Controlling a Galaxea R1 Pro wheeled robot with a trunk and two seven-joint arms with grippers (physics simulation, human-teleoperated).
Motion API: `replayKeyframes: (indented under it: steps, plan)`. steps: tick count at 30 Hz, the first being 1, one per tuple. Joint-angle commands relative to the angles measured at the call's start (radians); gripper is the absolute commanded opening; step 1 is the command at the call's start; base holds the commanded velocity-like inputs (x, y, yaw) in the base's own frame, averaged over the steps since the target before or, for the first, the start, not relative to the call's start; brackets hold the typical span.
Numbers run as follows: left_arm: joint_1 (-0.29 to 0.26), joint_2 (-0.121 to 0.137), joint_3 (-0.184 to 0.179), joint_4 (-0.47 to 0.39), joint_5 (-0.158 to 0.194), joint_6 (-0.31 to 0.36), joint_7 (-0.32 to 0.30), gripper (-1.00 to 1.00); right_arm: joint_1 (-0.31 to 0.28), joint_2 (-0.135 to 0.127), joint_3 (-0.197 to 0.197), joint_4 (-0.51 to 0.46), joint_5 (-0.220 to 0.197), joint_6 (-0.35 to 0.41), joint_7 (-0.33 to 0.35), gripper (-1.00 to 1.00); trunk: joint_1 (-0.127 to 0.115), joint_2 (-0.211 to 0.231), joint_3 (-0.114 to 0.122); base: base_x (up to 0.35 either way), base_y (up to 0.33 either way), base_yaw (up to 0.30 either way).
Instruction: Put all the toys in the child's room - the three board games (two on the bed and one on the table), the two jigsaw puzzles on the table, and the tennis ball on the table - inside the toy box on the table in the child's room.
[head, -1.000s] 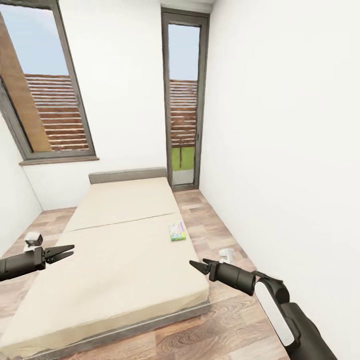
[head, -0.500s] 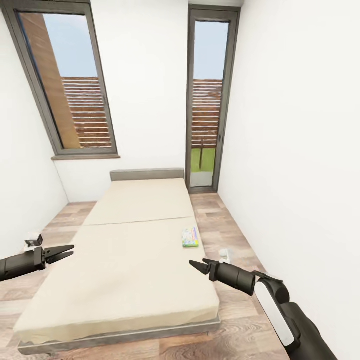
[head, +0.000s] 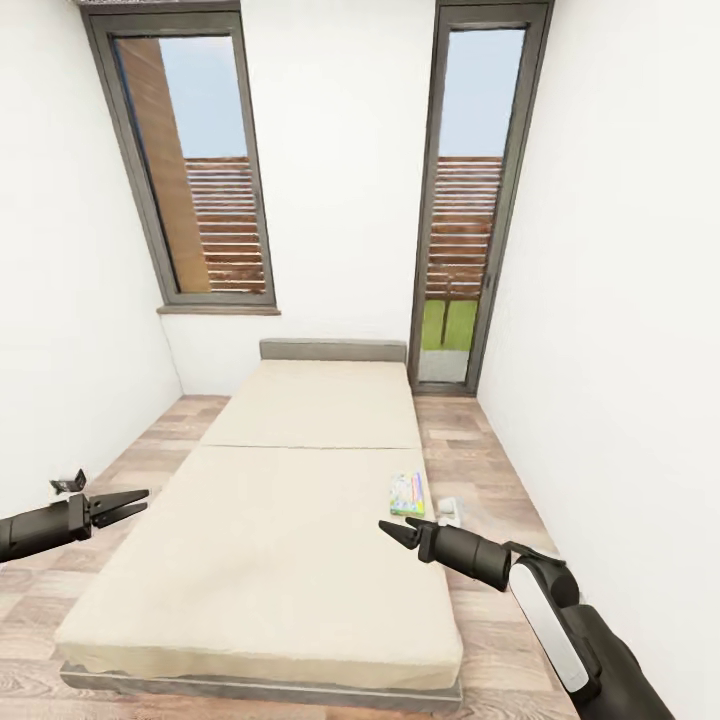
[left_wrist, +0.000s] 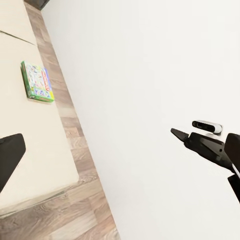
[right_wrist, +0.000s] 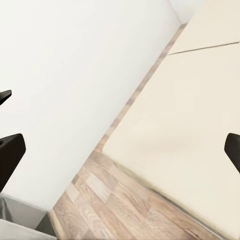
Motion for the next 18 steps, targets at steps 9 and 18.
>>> replayKeyframes:
  steps: [9,18]
  plan:
    - [-0.001,-0.001,-0.001,0.0,-0.001,0.011,-0.004,1.0,-0.001,-0.001,0.0,0.0,-0.007,0.006,-0.002,1.0,0.001,-0.002,-0.002,0.234,-0.196,0.292]
    - [-0.001,-0.001,-0.001,0.0,-0.002,0.009,-0.004,1.0,-0.001,-0.001,-0.004,0.0,-0.008,0.001,0.0,1.0,0.001,-0.002,-0.003,0.234,-0.208,0.271]
